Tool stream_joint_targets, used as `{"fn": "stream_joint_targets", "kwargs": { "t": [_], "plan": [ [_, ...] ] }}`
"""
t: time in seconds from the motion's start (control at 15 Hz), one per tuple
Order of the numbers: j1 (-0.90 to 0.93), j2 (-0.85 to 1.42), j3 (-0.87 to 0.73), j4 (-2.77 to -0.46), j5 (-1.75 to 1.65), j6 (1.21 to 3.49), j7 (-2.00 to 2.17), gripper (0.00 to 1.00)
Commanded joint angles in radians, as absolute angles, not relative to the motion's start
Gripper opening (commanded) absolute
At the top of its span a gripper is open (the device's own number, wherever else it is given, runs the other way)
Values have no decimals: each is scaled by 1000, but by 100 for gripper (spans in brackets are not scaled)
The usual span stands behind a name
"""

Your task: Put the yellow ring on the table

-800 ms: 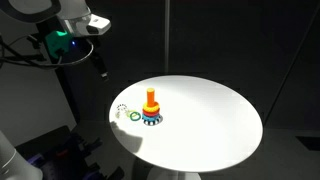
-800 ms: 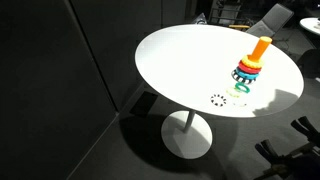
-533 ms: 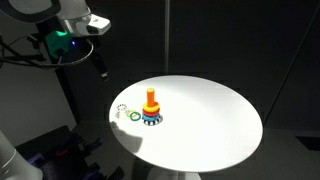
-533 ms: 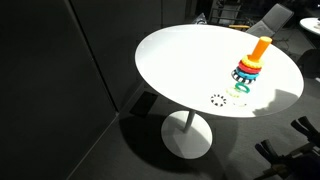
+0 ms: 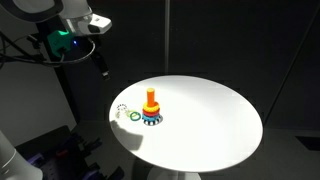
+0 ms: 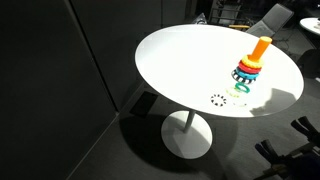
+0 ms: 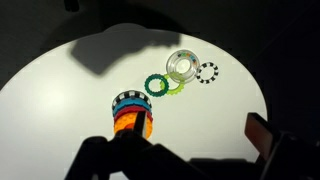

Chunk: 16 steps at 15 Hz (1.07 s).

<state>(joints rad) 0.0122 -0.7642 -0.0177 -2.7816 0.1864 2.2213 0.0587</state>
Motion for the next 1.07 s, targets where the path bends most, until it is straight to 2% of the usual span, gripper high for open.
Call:
{"fn": "stream_joint_targets", "kwargs": {
  "t": [0.0,1.0],
  "plan": [
    [0,-696,9,-2732,177,2254,99,100],
    [-101,-313,78,-2574,-16,2463,303,100]
  ]
}}
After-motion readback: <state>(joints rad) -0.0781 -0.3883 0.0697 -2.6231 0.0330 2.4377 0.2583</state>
